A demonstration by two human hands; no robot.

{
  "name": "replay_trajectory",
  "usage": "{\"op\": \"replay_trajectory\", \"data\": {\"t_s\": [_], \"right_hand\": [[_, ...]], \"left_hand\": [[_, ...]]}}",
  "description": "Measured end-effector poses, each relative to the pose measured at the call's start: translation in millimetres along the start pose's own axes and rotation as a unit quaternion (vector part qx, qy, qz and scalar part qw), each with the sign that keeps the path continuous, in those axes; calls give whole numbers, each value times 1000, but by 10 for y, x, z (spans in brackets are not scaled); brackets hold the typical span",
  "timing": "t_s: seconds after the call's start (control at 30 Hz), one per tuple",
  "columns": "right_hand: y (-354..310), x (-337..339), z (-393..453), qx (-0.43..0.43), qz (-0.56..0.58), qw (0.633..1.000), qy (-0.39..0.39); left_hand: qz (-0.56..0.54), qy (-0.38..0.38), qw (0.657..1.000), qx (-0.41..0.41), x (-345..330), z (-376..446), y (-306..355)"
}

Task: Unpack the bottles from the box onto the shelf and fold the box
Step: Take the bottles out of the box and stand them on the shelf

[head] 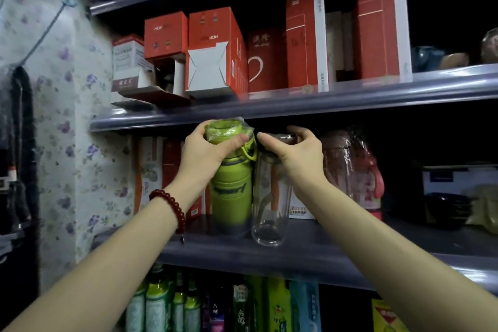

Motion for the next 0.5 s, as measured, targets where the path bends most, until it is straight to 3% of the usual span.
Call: {"op": "replay_trajectory", "data": {"t_s": [0.33, 0.5], "right_hand": [[284, -98, 33, -47, -10, 995, -85], [604, -39, -127, -74, -32, 990, -112]], "left_hand": [[-21, -189, 980, 59, -245, -177, -299], [-3, -190, 981, 49, -203, -361, -545]]}}
Point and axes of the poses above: each hand's wrist, its own z-axis towards the middle knuckle, its own x-axis out of the back of the hand, y = z × x, the point moved 9 cm from there along z, towards the middle knuckle, and after that the axes turned 9 degrees about z, right-handed, at the moved point
